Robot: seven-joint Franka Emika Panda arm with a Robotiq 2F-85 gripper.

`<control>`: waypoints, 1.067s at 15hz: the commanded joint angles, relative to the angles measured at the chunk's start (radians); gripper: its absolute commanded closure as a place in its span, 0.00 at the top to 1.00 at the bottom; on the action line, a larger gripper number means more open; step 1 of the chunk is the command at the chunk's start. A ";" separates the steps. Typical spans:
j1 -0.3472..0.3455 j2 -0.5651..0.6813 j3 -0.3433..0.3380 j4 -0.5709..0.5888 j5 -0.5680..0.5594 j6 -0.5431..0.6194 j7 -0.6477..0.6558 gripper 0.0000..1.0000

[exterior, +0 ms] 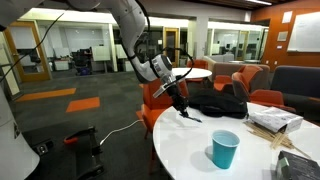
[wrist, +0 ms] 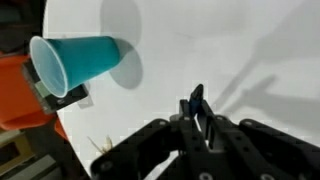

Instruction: Pick up the pen from the cup and put it on the table

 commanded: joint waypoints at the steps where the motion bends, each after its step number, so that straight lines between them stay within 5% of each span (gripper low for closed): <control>1: 0.036 0.025 -0.036 0.024 -0.059 0.022 0.063 0.29; 6: -0.010 -0.084 0.023 -0.065 -0.010 0.063 0.032 0.70; 10: -0.116 -0.282 0.114 -0.209 0.220 0.001 -0.139 1.00; 16: -0.235 -0.542 0.162 -0.375 0.454 -0.050 -0.328 1.00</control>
